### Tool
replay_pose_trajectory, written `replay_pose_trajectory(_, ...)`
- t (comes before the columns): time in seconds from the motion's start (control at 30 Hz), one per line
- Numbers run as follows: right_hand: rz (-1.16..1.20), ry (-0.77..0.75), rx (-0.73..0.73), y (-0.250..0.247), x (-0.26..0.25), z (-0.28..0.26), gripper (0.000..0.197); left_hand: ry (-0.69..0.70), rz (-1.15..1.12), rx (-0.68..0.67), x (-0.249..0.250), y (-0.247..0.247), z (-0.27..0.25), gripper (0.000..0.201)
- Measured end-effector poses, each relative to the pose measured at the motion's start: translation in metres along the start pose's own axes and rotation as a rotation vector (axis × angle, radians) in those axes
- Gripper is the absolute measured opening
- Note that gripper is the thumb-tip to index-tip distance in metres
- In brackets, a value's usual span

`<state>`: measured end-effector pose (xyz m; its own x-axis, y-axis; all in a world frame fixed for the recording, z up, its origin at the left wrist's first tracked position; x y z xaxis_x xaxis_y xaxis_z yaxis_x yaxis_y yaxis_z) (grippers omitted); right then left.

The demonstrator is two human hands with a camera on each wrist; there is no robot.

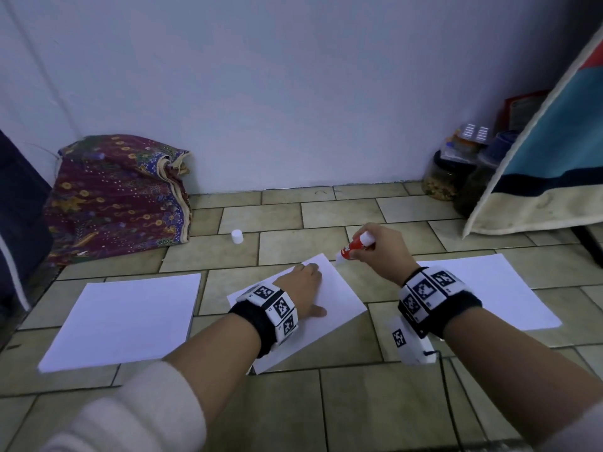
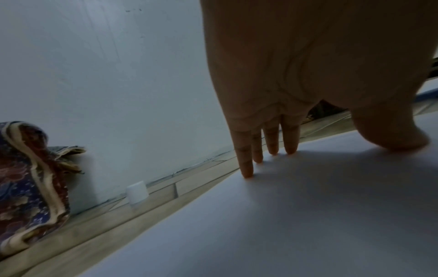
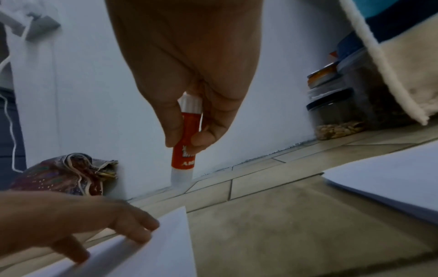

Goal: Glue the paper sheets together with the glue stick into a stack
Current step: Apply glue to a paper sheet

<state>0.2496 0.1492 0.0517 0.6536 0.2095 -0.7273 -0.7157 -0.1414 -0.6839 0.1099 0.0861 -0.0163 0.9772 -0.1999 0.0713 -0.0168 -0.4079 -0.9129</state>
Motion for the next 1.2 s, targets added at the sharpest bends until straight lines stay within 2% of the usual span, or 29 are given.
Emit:
replay_pose_trajectory(0.2,-0.049,-0.048,-0.139,0.031,-0.015,0.015,0.026,-0.025,-0.023,0.016,-0.003,-0.004,0.005,0.072)
replay_pose_trajectory(0.47,-0.261,-0.168,-0.264,0.059,-0.031,0.024,0.018,-0.053,-0.113,0.054,-0.011,0.001,0.001,0.089)
replay_pose_trajectory(0.77,-0.488,-0.254,-0.477,0.049,-0.032,0.008,0.018,-0.08,-0.108,0.055,-0.013,0.0,0.004,0.085)
replay_pose_trajectory(1.03,-0.51,-0.255,-0.583,0.034,-0.014,-0.03,0.013,-0.06,-0.057,0.051,-0.014,-0.001,0.004,0.091)
replay_pose_trajectory(1.1,-0.488,-0.246,-0.595,0.031,-0.01,-0.035,0.017,-0.037,-0.035,0.051,-0.014,-0.003,0.001,0.092)
replay_pose_trajectory(1.2,-0.459,-0.227,-0.6,0.026,-0.003,-0.035,0.017,0.017,-0.01,0.046,-0.013,-0.006,-0.004,0.085)
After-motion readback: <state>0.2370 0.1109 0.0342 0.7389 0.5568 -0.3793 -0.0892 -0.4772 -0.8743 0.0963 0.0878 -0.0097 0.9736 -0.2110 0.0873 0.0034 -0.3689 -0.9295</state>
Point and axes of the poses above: each hand's wrist, its own z-axis towards the middle knuckle, its own y-axis out of the palm, x = y × z, the point moved 7 cm from there along z, towards the middle knuckle
